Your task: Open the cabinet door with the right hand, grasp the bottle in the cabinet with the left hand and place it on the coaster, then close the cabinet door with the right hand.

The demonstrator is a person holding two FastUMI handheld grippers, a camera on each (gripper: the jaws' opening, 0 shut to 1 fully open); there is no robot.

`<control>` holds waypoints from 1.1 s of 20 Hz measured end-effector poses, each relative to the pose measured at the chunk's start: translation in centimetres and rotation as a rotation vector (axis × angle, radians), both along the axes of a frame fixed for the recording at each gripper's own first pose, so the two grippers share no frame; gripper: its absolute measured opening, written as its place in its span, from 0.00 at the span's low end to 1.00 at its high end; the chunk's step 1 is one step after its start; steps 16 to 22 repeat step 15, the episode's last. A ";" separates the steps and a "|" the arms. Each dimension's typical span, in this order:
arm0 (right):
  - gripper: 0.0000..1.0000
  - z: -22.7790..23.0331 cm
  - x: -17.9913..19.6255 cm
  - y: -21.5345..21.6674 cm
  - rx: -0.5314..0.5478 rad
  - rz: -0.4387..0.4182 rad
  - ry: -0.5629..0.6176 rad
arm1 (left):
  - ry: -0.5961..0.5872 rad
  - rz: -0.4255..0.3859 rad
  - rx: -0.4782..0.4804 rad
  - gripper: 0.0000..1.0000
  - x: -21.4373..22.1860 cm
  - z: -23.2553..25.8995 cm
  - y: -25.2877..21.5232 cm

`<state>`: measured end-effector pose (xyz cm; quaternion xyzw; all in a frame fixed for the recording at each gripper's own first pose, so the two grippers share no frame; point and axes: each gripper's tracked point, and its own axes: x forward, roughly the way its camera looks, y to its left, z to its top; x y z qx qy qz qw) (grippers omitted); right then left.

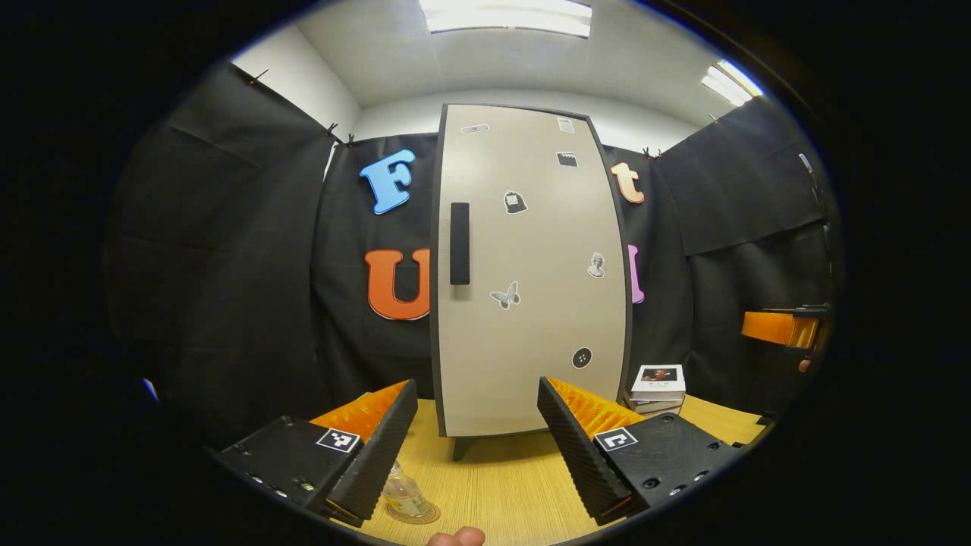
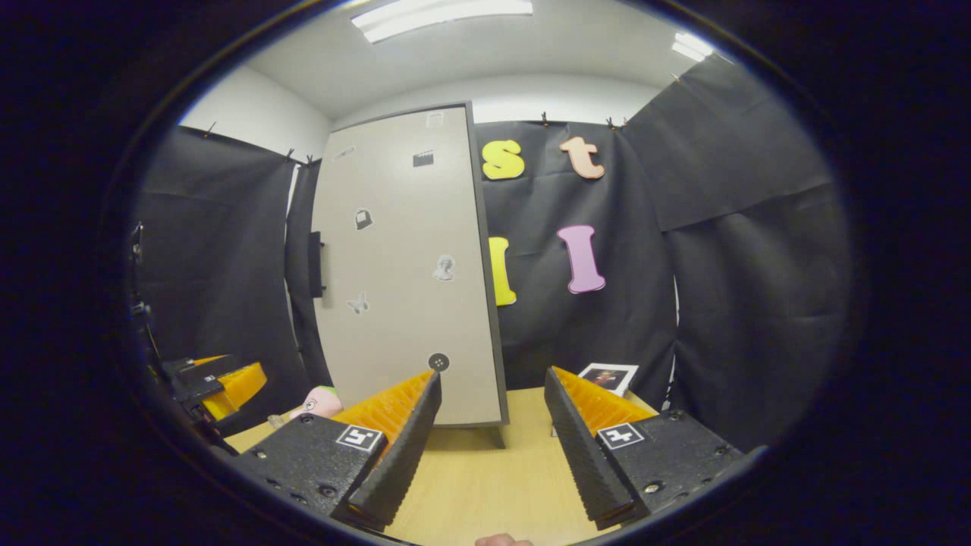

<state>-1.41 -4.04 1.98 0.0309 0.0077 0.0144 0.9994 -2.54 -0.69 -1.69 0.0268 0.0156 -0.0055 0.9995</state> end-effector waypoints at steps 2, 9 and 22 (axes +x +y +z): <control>0.88 0.0 0.0 0.2 -0.004 0.003 0.000 | 0.001 0.001 -0.002 0.96 0.1 0.1 0.1; 0.89 -0.3 0.7 0.6 -0.009 0.011 0.004 | 0.002 0.007 -0.011 0.96 0.5 -0.1 0.3; 0.89 -0.4 0.9 0.6 -0.009 0.007 0.002 | 0.000 -0.001 -0.011 0.96 0.8 -0.1 0.2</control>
